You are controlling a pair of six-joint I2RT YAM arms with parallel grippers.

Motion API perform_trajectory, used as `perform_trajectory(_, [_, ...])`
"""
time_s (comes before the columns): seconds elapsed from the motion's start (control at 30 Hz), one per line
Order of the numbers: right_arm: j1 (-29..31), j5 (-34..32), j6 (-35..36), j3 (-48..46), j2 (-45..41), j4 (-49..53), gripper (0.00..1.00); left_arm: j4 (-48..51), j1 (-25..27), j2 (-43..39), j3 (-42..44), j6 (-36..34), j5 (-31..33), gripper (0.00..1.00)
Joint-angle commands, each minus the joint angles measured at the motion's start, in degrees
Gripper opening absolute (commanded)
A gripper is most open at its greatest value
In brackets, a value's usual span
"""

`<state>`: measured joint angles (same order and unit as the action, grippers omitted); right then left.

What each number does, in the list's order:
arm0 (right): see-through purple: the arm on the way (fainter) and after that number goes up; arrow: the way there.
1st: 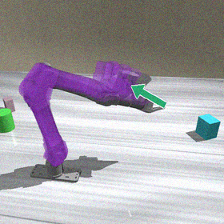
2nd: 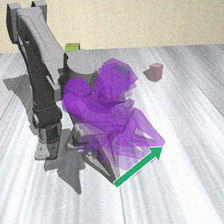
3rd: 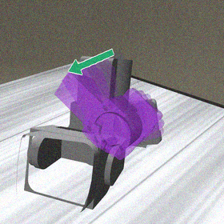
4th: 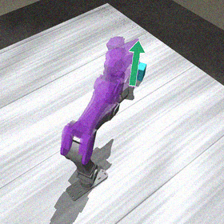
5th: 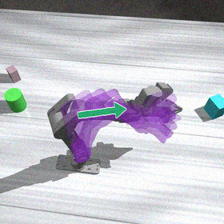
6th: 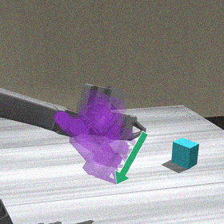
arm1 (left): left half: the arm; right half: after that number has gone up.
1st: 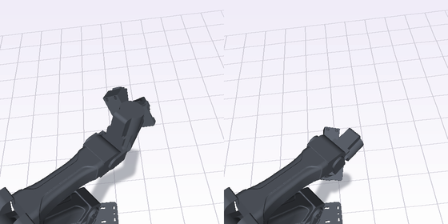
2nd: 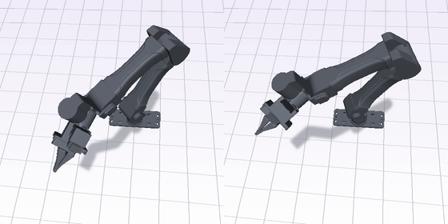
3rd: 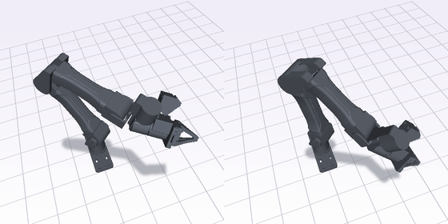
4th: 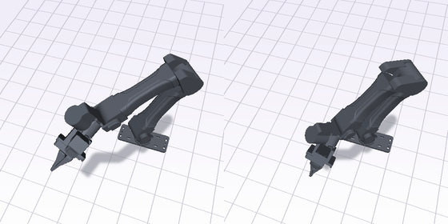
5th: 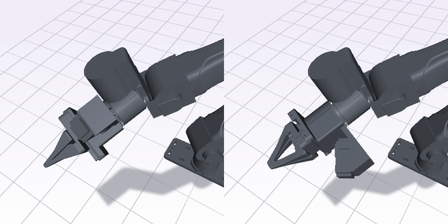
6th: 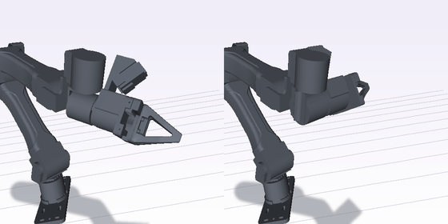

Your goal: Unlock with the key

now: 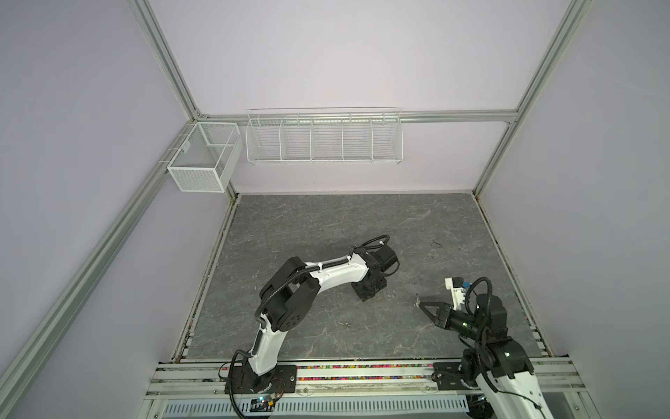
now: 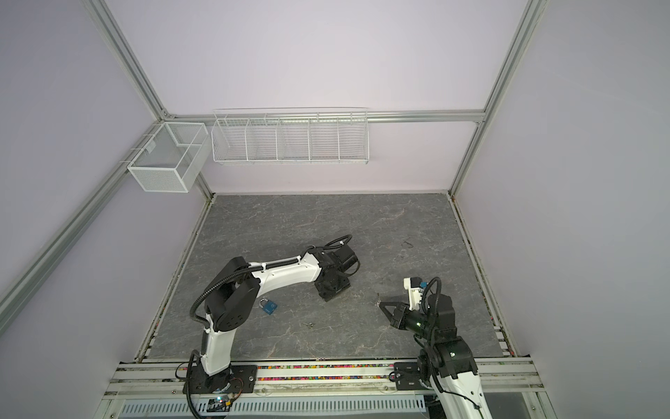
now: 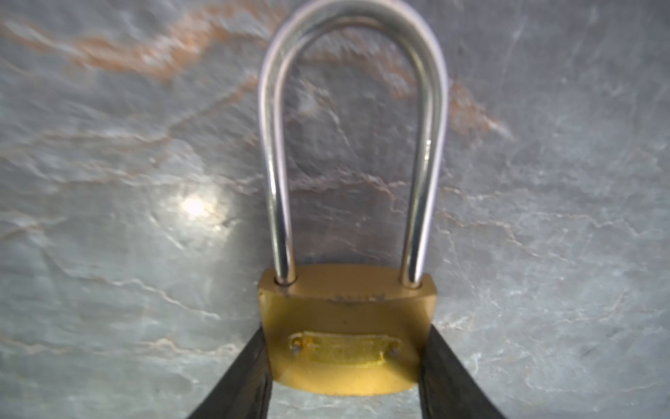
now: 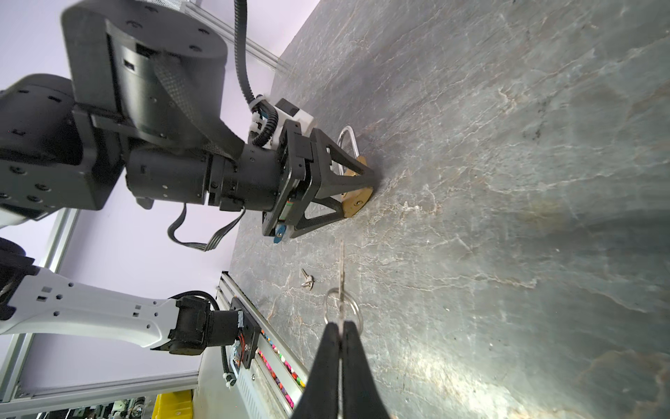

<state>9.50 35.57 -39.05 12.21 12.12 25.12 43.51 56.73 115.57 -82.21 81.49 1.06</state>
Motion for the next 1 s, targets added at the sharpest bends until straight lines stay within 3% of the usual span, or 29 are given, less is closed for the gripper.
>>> perform_trajectory(0.0, [0.9, 0.5, -0.6, -1.3, 1.1, -8.9, 0.06, -5.4, 0.0, -3.9, 3.4, -0.9, 2.4, 0.00])
perform_trajectory(0.13, [1.9, -1.1, 0.0, -1.8, 6.3, -15.4, 0.06, -10.2, 1.6, -7.5, 4.1, 0.4, 2.1, 0.00])
perform_trajectory(0.27, [7.1, -2.3, 0.8, -2.1, 13.9, -23.6, 0.06, -17.9, 2.2, -9.8, 6.9, 3.9, -1.2, 0.00])
perform_trajectory(0.47, [15.0, -8.7, 3.3, -2.8, 18.8, -28.8, 0.06, -21.0, 2.2, -12.0, 6.8, 5.7, -3.3, 0.00])
perform_trajectory(0.97, [18.1, -13.6, 4.3, 0.6, 28.8, -29.9, 0.06, -24.5, 2.6, -16.7, 9.6, 5.0, -4.0, 0.00])
